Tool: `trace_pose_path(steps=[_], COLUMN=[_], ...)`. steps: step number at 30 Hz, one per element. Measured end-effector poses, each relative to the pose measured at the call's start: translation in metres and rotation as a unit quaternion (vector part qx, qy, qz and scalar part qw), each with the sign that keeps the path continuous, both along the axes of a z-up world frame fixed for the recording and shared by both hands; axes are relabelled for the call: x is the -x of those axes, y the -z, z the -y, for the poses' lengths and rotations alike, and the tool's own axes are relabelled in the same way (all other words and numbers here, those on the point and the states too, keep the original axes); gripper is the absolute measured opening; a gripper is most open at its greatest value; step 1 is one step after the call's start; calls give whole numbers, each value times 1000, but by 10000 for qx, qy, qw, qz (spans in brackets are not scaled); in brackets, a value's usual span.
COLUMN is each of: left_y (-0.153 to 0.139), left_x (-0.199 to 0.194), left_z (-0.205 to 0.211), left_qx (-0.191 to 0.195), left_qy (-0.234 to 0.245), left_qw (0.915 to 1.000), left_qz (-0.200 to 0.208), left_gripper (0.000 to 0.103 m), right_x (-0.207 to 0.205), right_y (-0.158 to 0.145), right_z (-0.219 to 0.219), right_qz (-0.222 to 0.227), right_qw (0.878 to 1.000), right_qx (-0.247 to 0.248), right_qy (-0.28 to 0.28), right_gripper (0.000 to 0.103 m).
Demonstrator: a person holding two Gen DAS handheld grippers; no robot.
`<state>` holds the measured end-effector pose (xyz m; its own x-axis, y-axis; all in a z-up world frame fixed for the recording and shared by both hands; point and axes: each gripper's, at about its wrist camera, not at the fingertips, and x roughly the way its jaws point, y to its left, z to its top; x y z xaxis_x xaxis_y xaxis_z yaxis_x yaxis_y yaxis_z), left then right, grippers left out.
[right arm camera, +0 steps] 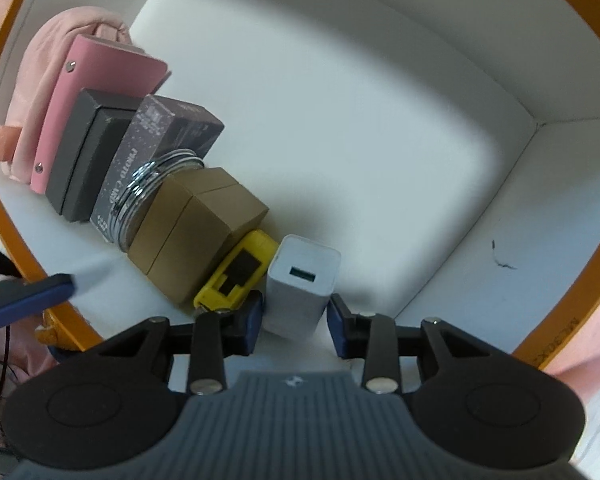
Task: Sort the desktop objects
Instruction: 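Lower the tape measure and charger beside the gold box and open both tools, then move both tools back to the pile beside the box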
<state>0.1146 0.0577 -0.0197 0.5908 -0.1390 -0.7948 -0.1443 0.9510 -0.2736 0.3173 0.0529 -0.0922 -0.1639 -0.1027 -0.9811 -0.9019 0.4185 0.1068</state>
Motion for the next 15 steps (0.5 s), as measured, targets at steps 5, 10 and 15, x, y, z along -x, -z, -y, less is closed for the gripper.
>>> trace_pose_path(steps=[5, 10, 15], left_y=[-7, -3, -4], left_x=[-12, -12, -13], left_z=[11, 7, 3], left_qx=[-41, 88, 145], left_qy=[-11, -44, -38], left_qw=[10000, 9999, 9999], left_qz=[59, 73, 82], left_gripper=[51, 51, 51], right_x=[-1, -3, 3], right_y=[-3, -25, -49], right_z=[-1, 5, 9], right_qz=[-8, -142, 462], right_qw=[10000, 9981, 9807], right_qx=[-3, -321, -649], right_qy=[-99, -508, -1787], right_gripper=[41, 41, 37])
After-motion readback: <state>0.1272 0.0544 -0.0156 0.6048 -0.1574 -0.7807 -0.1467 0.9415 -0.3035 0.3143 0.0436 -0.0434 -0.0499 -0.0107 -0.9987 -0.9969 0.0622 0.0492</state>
